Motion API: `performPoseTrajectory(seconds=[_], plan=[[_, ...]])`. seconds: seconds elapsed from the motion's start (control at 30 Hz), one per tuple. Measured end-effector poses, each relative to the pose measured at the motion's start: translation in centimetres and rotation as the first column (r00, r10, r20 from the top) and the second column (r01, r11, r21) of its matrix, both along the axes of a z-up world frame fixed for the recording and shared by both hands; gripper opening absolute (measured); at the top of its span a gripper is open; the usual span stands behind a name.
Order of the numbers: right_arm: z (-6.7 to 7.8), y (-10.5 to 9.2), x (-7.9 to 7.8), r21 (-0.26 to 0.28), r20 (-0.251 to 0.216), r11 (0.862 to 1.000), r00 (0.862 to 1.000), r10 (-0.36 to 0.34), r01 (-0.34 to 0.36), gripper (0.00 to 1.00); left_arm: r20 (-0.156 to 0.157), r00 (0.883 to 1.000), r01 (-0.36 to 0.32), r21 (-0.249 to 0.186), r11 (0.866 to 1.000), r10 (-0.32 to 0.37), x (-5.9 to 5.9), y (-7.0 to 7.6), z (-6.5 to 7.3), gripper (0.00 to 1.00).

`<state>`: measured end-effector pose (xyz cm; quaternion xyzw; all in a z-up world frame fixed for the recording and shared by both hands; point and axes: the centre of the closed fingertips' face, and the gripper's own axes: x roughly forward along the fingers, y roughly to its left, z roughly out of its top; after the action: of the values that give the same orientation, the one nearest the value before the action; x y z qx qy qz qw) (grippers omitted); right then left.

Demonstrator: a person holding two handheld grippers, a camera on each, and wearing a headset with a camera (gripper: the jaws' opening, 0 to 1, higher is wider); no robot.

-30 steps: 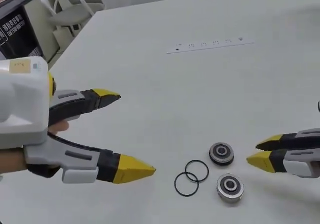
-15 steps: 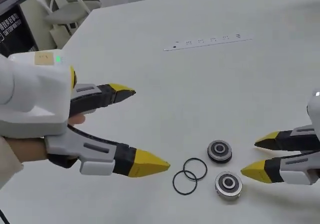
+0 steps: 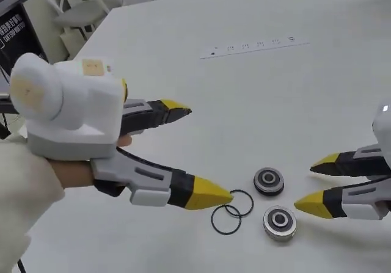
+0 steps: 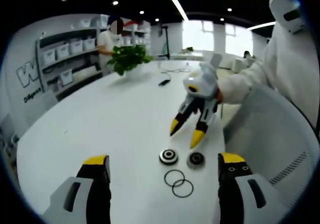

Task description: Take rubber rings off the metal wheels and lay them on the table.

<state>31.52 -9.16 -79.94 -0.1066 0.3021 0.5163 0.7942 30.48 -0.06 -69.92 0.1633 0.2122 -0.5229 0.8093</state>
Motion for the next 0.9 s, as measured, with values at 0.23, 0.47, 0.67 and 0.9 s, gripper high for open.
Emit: performPoseTrajectory(seconds=[0.23, 0.47, 0.67, 0.9], plan=[[0.3, 0.3, 0.4, 0.014, 0.018, 1.0, 1.0, -0.004, 0.004, 0.41, -0.023, 1.0, 0.021, -0.022, 1.0, -0.021, 0.4, -2.0, -1.3, 0.86], [0.3, 0.7, 0.5, 0.021, 0.022, 1.0, 1.0, 0.01, -0.01, 0.39, -0.044, 0.998, 0.052, -0.016, 0.999, -0.053, 0.3, -3.3, -2.7, 0.8], [0.4, 1.2, 0.5, 0.036, 0.026, 0.999, 0.999, 0.02, -0.021, 0.38, -0.072, 0.997, 0.026, -0.027, 0.999, -0.028, 1.2, -3.8, -3.8, 0.68], [1.2, 2.1, 0.5, 0.117, 0.008, 0.993, 1.0, 0.02, -0.021, 0.36, -0.069, 0.997, 0.024, -0.037, 0.999, -0.026, 2.0, -4.7, -4.9, 0.58]])
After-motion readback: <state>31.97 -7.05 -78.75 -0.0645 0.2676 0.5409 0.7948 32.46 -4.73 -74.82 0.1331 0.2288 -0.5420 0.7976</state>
